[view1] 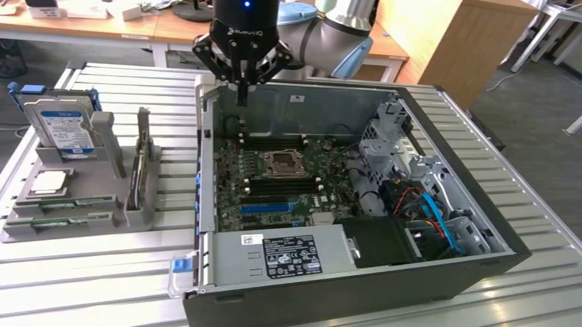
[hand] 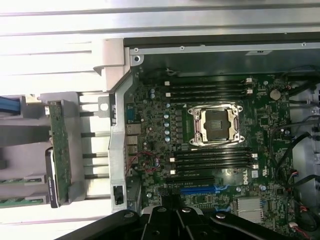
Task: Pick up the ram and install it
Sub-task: 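Reach for the ram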
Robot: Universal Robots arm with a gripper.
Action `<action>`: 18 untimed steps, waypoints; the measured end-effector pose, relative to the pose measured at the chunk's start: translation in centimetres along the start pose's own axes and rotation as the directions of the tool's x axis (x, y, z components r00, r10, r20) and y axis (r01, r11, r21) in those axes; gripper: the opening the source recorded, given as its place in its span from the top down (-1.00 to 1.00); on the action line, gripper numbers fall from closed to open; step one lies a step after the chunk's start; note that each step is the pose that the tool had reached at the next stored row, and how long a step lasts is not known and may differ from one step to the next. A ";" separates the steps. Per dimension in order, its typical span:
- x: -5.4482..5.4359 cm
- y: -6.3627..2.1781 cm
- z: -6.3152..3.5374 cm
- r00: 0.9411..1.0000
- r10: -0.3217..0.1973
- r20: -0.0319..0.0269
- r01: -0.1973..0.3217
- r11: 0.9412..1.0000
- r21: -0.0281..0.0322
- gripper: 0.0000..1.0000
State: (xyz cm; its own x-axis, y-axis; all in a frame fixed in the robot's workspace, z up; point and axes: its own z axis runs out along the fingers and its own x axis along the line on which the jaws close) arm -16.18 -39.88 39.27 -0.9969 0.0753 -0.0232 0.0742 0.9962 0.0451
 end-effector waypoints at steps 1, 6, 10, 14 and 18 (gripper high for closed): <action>0.1 0.00 0.00 1.000 0.000 0.000 0.000 1.000 0.000 0.79; 0.5 -0.02 -0.01 1.000 0.000 -0.001 0.000 1.000 0.000 0.79; 0.9 -0.05 -0.02 1.000 0.000 -0.001 0.000 1.000 0.000 0.79; 1.6 -0.10 -0.03 1.000 0.000 -0.001 0.000 1.000 0.000 0.79; 2.3 -0.15 -0.05 1.000 0.000 -0.001 0.000 1.000 0.000 0.79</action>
State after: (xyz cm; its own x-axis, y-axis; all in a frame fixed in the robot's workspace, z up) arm -18.51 -39.86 39.26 -0.9969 0.0753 -0.0224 0.0742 0.9962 0.0450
